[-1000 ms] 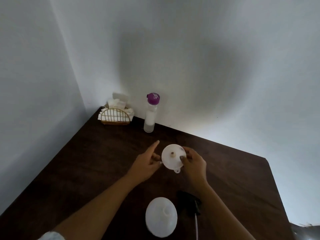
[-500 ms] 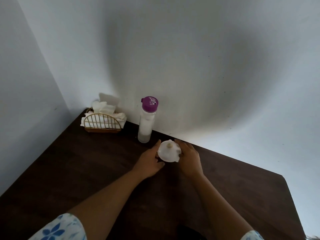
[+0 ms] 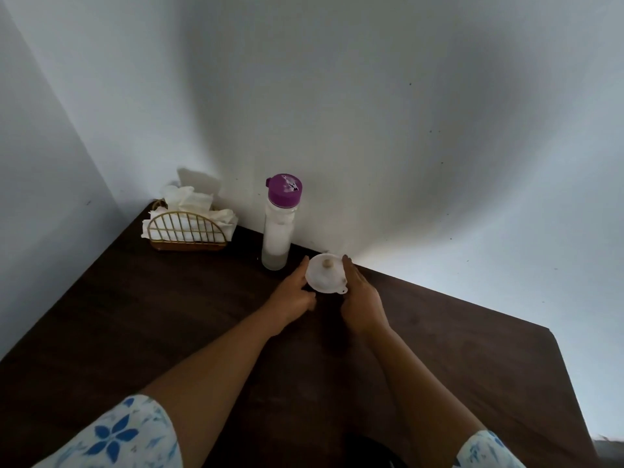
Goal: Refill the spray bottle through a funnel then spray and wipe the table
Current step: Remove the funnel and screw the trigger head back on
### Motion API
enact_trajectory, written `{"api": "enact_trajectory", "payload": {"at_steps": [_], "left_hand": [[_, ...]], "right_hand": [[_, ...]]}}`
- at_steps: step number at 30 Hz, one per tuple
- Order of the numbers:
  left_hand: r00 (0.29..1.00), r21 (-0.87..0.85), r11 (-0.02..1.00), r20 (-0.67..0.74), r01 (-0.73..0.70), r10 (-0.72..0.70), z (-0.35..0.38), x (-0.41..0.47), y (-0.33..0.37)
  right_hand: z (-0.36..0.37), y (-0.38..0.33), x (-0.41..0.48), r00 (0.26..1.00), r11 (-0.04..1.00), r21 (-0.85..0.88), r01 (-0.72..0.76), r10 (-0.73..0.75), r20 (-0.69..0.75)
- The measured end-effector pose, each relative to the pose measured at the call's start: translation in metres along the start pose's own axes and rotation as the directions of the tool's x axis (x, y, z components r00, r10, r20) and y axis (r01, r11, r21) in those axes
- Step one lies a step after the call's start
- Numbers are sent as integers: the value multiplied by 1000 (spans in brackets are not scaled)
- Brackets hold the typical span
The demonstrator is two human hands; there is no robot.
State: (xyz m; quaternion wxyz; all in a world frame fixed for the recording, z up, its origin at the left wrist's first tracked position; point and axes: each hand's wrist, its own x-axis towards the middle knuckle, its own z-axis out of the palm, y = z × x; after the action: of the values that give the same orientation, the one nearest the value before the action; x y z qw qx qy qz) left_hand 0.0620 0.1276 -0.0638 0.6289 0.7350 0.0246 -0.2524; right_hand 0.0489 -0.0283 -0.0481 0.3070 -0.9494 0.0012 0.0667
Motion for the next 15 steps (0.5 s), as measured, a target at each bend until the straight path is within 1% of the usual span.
{"api": "enact_trajectory", "payload": {"at_steps": [2,3,5,7,10,12,15], "left_hand": [[999,-26,999,8,31,-31,0,0,4],[999,-10,999,-1,49,-49,0,-2,6],[995,35,996,-54,82,-80,1,-5,8],[992,44,995,-101,85,-80,2,-11,7],[992,14,999,-119,46,-44,6,-26,6],[993,2,1000,-122,-10,10,10,-42,8],[995,-17,996,-55,-88,87,20,-74,6]], "right_hand": [[-1,-2,-1,997,999,-45,-24,27,71],[-1,-2,-1,995,997,-69,-36,42,93],[-3,-2,-4,994,995,-73,-64,71,87],[-5,-2,-11,993,993,-65,-96,100,59],[-6,0,-28,991,990,-72,-125,127,29],[-9,-1,-46,992,989,-86,-124,125,13],[-13,1,-81,992,983,-133,-124,125,1]]}}
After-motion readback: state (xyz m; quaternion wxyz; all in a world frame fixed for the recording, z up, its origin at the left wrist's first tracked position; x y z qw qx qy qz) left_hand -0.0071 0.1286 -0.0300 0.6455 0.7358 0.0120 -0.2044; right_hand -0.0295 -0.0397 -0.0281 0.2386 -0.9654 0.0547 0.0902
